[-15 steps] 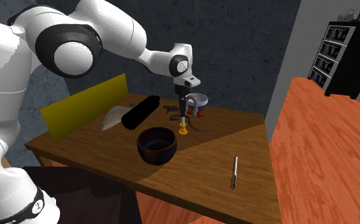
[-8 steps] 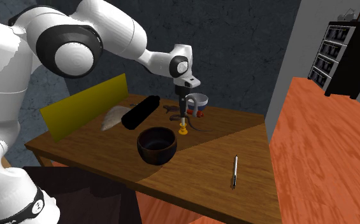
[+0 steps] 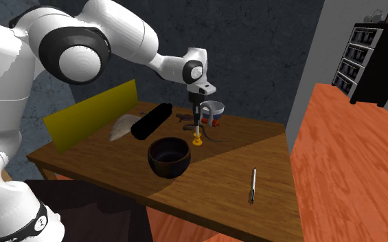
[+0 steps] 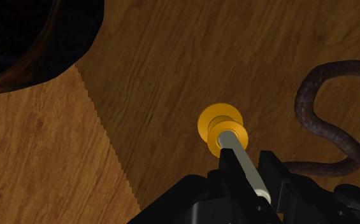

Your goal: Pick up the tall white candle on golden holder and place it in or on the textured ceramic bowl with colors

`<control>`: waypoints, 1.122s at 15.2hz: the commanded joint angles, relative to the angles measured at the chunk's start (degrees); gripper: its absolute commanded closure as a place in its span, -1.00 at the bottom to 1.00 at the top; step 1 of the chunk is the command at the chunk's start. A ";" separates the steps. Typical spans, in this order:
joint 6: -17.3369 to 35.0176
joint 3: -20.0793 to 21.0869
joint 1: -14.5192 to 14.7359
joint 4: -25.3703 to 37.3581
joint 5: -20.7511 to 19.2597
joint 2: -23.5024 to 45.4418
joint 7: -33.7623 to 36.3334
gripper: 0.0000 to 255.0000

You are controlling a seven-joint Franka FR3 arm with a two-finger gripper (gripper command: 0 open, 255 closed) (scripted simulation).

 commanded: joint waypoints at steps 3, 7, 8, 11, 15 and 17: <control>-0.56 0.13 -0.07 0.23 0.20 -0.34 -0.12 1.00; -2.90 0.64 -0.29 1.39 1.00 -1.66 -0.62 1.00; -3.50 0.76 -0.34 1.72 1.19 -1.97 -0.73 1.00; -5.32 1.09 -0.44 2.79 1.73 -2.83 -1.08 1.00; -7.84 1.47 -0.51 4.44 2.38 -3.83 -1.51 1.00; -9.13 1.64 -0.51 5.36 2.68 -4.27 -1.72 1.00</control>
